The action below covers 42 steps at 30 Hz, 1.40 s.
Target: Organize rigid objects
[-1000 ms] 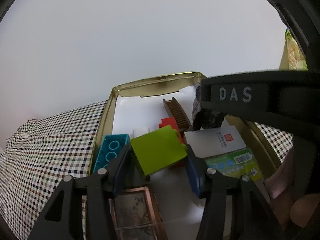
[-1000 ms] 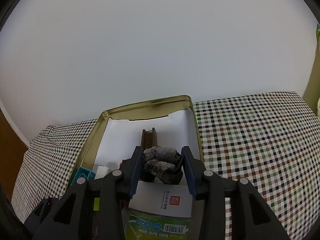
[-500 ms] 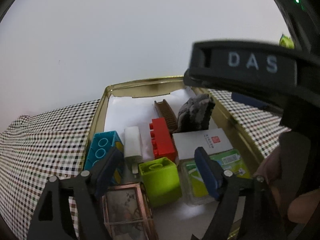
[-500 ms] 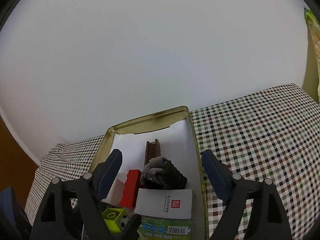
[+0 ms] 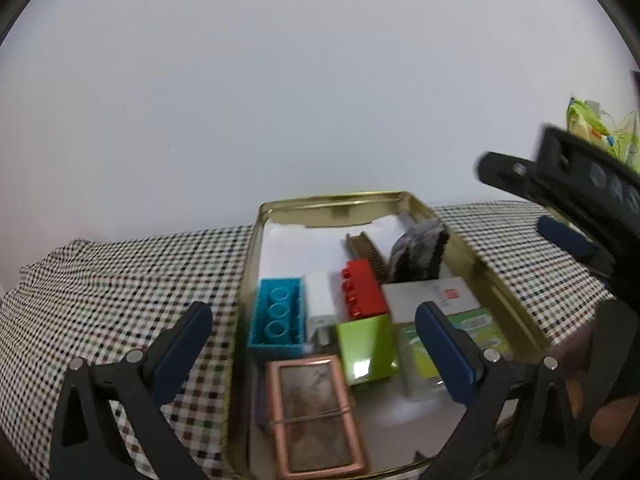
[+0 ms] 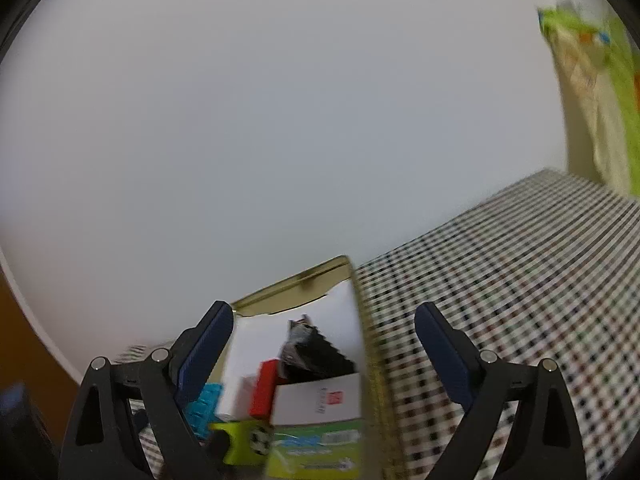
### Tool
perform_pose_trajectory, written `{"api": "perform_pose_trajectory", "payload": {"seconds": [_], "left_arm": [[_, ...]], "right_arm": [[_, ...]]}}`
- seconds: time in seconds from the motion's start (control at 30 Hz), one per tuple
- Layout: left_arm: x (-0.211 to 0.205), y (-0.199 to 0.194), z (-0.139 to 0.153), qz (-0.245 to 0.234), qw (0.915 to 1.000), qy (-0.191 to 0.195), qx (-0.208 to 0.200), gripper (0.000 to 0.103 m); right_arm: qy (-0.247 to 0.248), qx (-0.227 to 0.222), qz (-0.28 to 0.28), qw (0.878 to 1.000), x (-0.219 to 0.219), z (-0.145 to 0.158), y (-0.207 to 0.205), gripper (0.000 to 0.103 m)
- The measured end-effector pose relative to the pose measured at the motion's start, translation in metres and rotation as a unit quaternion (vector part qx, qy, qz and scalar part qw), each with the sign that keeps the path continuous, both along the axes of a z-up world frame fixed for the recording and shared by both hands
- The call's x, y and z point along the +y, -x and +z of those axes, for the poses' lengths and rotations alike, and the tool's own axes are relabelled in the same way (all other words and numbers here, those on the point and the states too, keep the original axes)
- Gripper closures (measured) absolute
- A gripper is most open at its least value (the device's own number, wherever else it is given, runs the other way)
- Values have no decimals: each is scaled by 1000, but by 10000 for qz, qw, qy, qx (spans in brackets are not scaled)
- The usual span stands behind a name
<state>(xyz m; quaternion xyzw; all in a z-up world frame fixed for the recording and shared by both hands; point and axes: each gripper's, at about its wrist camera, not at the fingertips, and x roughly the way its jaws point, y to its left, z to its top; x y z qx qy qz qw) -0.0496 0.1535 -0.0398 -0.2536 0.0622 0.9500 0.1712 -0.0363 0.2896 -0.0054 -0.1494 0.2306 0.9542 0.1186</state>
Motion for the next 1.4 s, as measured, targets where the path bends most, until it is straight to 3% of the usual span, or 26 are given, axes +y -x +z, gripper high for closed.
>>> {"api": "perform_pose_trajectory", "payload": {"seconds": [0.27, 0.53, 0.83, 1.17, 1.4], "left_arm": [[-16, 0, 1, 173, 9997, -121, 130, 0], [-27, -3, -1, 211, 9995, -213, 80, 0], [-38, -16, 2, 266, 9992, -212, 196, 0], [-46, -22, 3, 261, 9986, -321, 318, 0], [-47, -29, 5, 239, 9982, -301, 466, 0]], "right_arm": [[-547, 244, -515, 9969, -23, 0, -25, 9], [-761, 166, -869, 9932, -44, 0, -38, 9], [-1444, 229, -796, 9860, -64, -3, -54, 9], [-1446, 262, -766, 9862, -63, -3, -63, 9], [-1808, 380, -739, 9800, -81, 1, -72, 9]]}}
